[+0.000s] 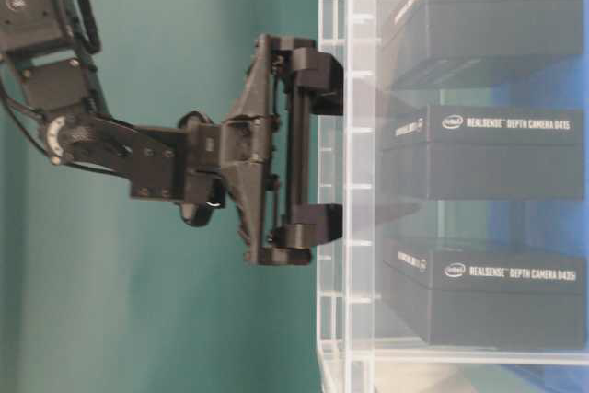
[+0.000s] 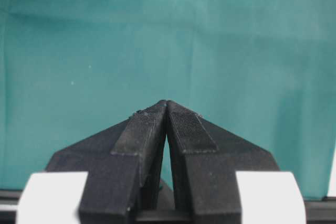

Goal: Take the box out of the case with the right arm.
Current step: 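Lower the open right gripper around the middle black box, then close the right gripper on the middle box and lift it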

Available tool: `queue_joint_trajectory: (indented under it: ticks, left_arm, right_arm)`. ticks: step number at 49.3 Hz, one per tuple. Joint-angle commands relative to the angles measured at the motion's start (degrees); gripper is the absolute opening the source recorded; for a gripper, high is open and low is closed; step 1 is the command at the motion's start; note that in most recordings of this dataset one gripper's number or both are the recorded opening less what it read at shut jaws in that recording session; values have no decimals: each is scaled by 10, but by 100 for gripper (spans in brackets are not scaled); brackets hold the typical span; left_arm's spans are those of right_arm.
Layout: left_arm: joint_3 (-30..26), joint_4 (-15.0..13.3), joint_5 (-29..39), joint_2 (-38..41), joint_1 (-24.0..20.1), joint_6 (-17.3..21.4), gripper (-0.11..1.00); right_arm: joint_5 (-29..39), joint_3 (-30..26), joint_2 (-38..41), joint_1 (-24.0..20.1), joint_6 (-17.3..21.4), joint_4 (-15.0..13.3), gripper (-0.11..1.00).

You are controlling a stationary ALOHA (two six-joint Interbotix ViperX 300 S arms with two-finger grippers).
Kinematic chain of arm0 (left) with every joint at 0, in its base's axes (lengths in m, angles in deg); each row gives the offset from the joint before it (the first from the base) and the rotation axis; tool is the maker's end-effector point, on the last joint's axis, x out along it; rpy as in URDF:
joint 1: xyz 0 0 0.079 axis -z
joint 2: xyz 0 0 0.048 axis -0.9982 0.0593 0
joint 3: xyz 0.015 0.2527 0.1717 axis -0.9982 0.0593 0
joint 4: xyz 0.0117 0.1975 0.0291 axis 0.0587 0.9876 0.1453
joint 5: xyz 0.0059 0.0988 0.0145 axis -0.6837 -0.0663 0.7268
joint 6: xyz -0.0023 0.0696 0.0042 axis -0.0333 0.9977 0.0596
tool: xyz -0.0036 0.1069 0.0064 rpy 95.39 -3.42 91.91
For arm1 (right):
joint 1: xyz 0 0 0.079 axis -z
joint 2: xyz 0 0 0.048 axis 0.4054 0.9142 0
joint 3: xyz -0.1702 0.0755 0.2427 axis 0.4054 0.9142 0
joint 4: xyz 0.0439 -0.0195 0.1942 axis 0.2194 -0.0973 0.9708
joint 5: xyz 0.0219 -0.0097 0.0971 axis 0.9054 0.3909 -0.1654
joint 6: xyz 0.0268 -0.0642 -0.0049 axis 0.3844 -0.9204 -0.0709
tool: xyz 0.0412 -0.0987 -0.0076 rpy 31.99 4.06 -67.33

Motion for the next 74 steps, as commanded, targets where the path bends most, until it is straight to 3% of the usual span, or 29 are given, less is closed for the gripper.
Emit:
queue_joint_trajectory:
  ticks: [1,46,51,57,74]
  left_arm:
    - [-6,2,-2,2,2,0,0]
    - [-2,2,-2,3,2,0,0]
    - [-2,1,-2,2,3,0,0]
    - [-2,1,-2,1,3,0,0]
    - [2,2,-2,-3,2,1,0]
  right_arm:
    - [-6,-5,-8,-2,3,3,96]
    - [-35,19,11,-1,26,33,95]
    - [-32,18,11,-1,37,30,88]
    - [-31,17,10,-2,51,18,65]
    - [-15,2,2,-2,54,8,65]
